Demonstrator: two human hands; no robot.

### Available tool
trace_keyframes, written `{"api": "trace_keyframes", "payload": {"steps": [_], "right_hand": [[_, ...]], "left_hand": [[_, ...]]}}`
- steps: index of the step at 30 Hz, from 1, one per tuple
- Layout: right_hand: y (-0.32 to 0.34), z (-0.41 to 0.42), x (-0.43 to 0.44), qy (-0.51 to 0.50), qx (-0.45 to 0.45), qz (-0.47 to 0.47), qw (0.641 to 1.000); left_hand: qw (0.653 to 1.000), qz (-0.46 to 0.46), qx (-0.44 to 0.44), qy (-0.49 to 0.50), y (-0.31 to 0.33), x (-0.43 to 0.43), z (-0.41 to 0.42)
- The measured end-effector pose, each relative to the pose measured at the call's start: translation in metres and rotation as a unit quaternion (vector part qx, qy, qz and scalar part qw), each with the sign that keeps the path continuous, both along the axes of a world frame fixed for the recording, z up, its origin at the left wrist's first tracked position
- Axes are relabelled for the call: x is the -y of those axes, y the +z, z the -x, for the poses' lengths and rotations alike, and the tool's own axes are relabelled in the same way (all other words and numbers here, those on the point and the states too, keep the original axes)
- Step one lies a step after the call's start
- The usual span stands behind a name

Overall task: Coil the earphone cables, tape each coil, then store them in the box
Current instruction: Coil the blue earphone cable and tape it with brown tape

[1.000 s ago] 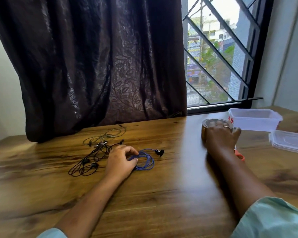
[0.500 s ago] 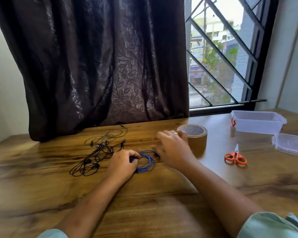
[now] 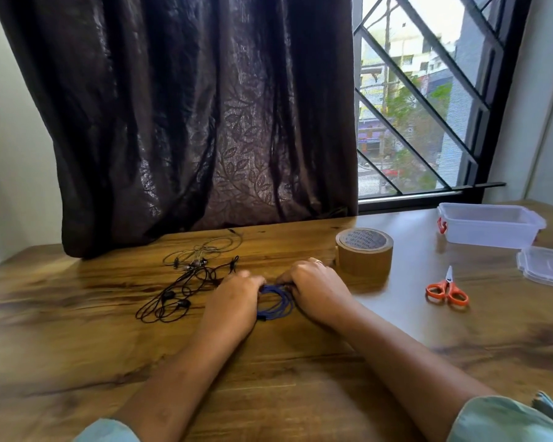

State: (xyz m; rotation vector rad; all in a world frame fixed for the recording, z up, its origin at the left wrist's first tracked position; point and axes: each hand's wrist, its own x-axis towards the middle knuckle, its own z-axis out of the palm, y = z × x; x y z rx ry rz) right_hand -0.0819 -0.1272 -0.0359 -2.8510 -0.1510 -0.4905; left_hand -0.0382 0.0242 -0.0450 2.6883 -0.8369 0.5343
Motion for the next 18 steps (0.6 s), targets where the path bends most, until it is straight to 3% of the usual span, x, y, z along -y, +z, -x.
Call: {"api": "trace_keyframes", "payload": {"steps": [5,9,15,17,18], "right_hand": [[-0.001,0.0,0.003,-0.047,0.052,-0.017,0.997],[0.001,0.0,0.006,-0.08,0.08,-0.082,0.99],[-0.001,-0.009,0.001,-0.061,0.034,-0.267,0.961],[0.001,-0.009,-0.002,-0.05,-0.02,-0.369,0.928],[0.002,-0.009,-0.004,-0.043,-0.057,-0.445,0.893]], "left_hand": [[0.995,-0.074,0.07,0.003,0.003,0.003,0.009],[0.992,-0.103,0.071,0.017,0.001,0.003,0.006],[0.999,0.024,-0.018,-0.026,0.001,-0.001,0.004],[0.997,0.056,-0.018,-0.045,0.005,0.0,0.006],[0.997,0.06,-0.017,-0.05,0.006,0.0,0.006]]}}
